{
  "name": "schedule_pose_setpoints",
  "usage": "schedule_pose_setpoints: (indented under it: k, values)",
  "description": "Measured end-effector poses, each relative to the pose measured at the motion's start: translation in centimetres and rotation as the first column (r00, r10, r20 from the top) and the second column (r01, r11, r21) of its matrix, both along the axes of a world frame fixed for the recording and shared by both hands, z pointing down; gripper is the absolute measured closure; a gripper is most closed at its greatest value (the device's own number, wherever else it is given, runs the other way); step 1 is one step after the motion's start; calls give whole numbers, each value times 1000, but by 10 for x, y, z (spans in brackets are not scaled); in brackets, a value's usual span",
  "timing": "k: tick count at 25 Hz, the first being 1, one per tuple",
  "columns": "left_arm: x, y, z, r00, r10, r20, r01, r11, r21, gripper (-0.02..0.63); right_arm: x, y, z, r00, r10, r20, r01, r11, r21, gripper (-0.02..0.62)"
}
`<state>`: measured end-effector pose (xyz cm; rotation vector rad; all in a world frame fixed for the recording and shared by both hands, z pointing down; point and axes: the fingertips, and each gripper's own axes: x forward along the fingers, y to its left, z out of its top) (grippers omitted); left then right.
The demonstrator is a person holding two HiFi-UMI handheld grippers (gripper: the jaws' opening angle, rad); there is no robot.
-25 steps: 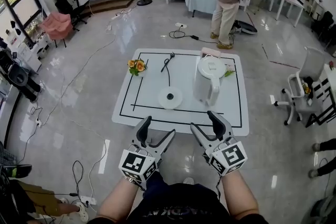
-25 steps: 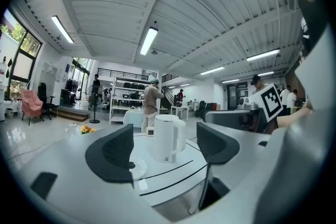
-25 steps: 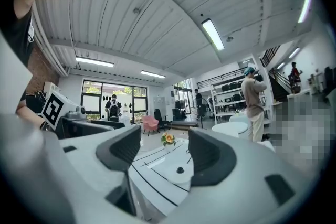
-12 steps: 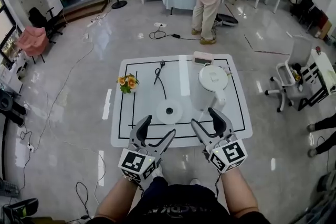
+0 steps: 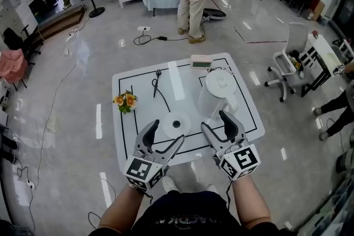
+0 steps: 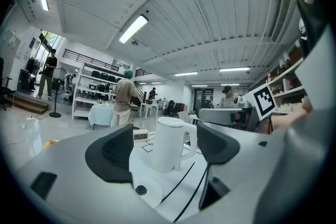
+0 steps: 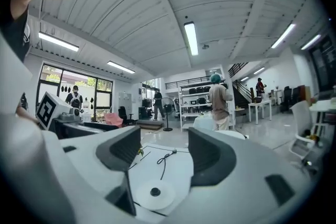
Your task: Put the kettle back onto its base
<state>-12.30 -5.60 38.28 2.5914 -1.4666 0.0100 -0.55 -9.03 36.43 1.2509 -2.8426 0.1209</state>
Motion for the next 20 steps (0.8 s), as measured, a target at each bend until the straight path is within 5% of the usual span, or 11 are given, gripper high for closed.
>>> schedule_pose_setpoints:
  k: [20]
  values:
    - [-1,-12,-5,971,233,-45,-232,972,33,241,18,6,-15,963,265,-44,-263,964,44,327]
